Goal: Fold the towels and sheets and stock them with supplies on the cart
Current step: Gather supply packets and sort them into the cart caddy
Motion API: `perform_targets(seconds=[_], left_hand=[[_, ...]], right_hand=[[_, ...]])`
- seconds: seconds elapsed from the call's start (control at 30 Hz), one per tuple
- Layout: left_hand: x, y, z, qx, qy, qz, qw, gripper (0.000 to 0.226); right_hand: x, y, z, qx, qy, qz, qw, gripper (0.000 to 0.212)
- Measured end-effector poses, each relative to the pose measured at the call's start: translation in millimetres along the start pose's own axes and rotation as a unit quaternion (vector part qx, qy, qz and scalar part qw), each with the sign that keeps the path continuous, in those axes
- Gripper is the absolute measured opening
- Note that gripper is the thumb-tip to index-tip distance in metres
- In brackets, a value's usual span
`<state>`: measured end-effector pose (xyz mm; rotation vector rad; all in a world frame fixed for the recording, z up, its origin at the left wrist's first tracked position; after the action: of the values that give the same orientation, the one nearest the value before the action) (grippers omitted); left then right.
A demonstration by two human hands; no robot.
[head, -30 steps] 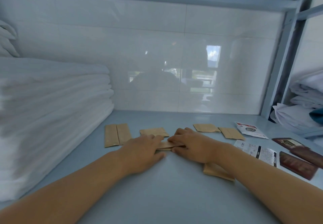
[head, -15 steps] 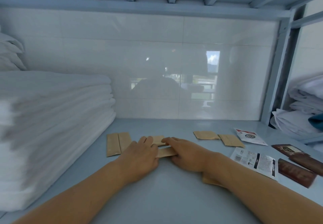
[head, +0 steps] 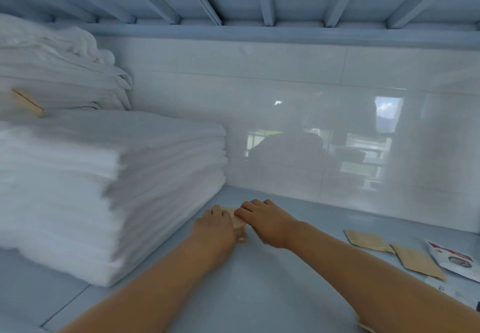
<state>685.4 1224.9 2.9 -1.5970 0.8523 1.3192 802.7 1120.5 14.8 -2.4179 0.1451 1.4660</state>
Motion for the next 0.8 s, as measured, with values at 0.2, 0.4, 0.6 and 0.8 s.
perform_targets(seconds=[0.2,0.4,0.6,0.8], left_hand=[[24,-20,9,-0.048,0.043,-0.013,0.998,0.092],[33,-29,5,-0.042,0.044,0.056,0.997,0.094],[18,-37,24,0.028,0.055,0.082,0.995,0.060],[14,-35,12,0.071,0.017,0.058,0.996,0.040]], right_hand=[[19,-50,-13,-0.034,-0.053,0.058,0.996,0.072],[33,-80,-18,-0.054,-0.058,0.154,0.985,0.098],[15,-74,-25,-0.030,-0.120,0.178,0.976,0.085],[0,-44,-23,0.029,-0.188,0.170,0.967,0.058]])
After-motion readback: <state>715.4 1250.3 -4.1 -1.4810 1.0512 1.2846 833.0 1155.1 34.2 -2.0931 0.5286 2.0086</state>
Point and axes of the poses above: each hand's wrist, its own y-axis away from the middle knuckle, its own x-axis out of the palm, z = x × y, the point moved 3 cm from there along -y, towards the middle knuckle, and after that the axes turned 4 degrees about y, right-handed, at the moved point
